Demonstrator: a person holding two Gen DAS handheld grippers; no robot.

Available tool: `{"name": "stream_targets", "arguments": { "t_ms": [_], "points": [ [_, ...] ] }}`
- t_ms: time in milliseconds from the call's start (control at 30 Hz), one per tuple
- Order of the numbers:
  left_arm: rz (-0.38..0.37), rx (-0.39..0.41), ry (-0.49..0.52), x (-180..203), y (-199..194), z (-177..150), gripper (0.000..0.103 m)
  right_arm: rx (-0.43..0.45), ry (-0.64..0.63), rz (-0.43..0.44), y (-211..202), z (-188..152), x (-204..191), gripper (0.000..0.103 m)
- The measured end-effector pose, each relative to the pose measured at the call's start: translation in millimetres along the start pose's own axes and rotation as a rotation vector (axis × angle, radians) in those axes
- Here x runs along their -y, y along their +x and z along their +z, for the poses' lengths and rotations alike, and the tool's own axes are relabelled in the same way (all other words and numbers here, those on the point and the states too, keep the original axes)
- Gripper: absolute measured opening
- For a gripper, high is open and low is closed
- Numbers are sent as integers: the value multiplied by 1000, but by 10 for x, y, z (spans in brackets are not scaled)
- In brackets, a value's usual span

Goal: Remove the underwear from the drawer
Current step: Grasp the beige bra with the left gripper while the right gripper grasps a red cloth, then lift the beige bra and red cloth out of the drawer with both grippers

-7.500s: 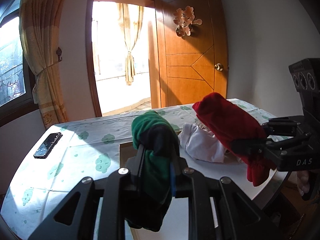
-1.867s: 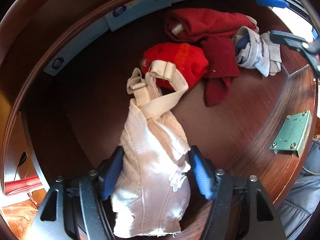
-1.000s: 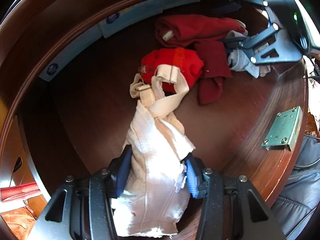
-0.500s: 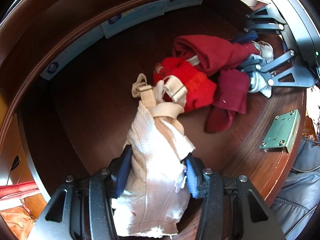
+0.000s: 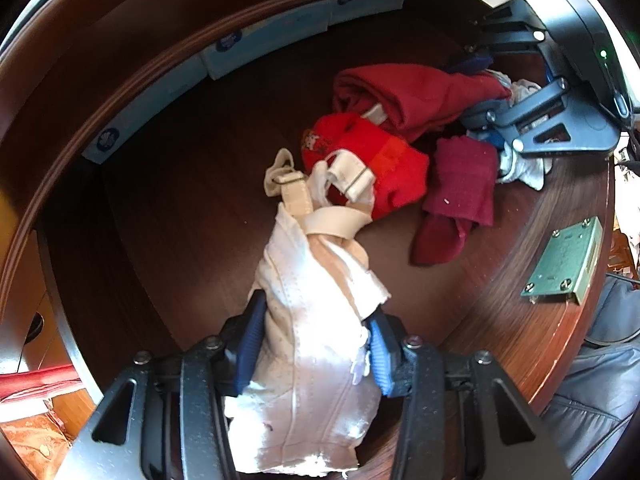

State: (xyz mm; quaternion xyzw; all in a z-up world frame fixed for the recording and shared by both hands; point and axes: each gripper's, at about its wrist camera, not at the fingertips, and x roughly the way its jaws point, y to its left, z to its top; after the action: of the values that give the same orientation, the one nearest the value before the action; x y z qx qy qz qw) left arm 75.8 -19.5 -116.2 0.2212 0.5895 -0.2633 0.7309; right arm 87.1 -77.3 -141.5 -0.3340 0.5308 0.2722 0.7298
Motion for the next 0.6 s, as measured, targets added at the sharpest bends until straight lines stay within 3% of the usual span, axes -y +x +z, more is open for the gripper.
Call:
{"name": "stream_targets", "arguments": {
  "t_ms": [200,600],
  "points": [
    [8,40,-26,-11,-77,2,37,46,24,-5,-128,-114,134,25],
    [41,156,-71,18,-287,-78,31,170,101,12,-663,-457,15,24]
  ]
}}
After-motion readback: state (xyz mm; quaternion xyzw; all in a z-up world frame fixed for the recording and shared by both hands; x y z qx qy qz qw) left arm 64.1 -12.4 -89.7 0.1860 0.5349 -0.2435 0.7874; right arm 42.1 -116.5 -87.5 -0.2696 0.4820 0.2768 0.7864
